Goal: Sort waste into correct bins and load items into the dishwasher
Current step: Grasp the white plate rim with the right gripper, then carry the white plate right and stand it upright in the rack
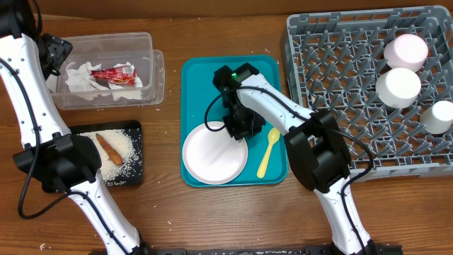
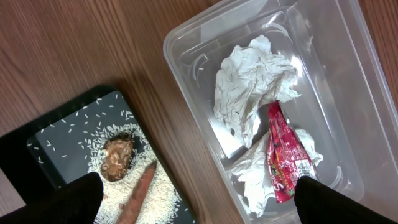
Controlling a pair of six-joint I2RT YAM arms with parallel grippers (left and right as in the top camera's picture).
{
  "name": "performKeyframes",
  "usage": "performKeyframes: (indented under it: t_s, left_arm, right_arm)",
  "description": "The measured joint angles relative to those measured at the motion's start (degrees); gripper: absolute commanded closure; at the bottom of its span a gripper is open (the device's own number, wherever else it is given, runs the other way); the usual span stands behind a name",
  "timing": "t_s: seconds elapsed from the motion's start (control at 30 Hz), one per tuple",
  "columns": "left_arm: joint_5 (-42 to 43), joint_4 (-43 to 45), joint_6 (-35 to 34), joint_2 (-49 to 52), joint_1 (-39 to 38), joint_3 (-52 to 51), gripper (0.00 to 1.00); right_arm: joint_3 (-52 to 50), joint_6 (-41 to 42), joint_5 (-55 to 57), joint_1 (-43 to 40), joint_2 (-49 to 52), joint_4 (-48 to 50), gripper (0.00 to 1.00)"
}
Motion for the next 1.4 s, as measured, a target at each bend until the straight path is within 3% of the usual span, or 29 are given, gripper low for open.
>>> performKeyframes:
  t_s: [0.07,0.3,0.5,0.87,1.07,1.4]
  left_arm:
    - [0.0,0.0,0.0,0.0,0.0,0.0,0.0]
    - [0.0,0.0,0.0,0.0,0.0,0.0,0.0]
    - [0.0,0.0,0.0,0.0,0.0,0.0,0.0]
    - [0.0,0.0,0.0,0.0,0.0,0.0,0.0]
    - [0.0,0.0,0.0,0.0,0.0,0.0,0.0]
    - [0.0,0.0,0.0,0.0,0.0,0.0,0.0]
  right_arm:
    - [0.0,0.2,-0.3,0.0,0.0,-0.6,0.95]
    - [5.0,-0.2,-1.2,-0.6,0.1,-9.0,0.96]
    - [19.6,-0.1,1.1,-3.6,0.5,-17.4,0.96]
    - [39.2,7.0,18.0,-18.8,-2.4,-17.3,0.96]
    - [40.2,13.1,32.9,-28.5,-5.7,-16.5,0.96]
    - [38.3,17.1,39.6,-31.5,-5.7,-4.7,0.96]
